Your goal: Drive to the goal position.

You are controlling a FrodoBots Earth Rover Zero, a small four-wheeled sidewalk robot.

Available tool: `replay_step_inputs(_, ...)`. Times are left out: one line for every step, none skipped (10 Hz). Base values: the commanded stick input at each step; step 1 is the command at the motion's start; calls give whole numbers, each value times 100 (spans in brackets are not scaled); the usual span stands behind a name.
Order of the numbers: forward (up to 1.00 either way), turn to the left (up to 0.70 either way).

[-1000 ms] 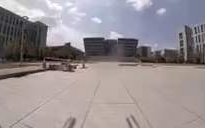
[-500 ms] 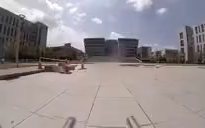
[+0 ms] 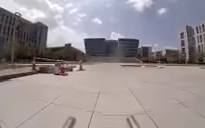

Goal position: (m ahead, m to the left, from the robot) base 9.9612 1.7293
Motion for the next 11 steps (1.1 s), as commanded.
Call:
replay_step_inputs(100, 0)
replay_step_inputs(100, 0)
replay_step_inputs(100, 0)
replay_step_inputs(100, 0)
replay_step_inputs(100, 0)
replay_step_inputs(100, 0)
replay_step_inputs(100, 0)
replay_step_inputs(100, 0)
replay_step_inputs(100, 0)
replay_step_inputs(100, -21)
replay_step_inputs(100, -27)
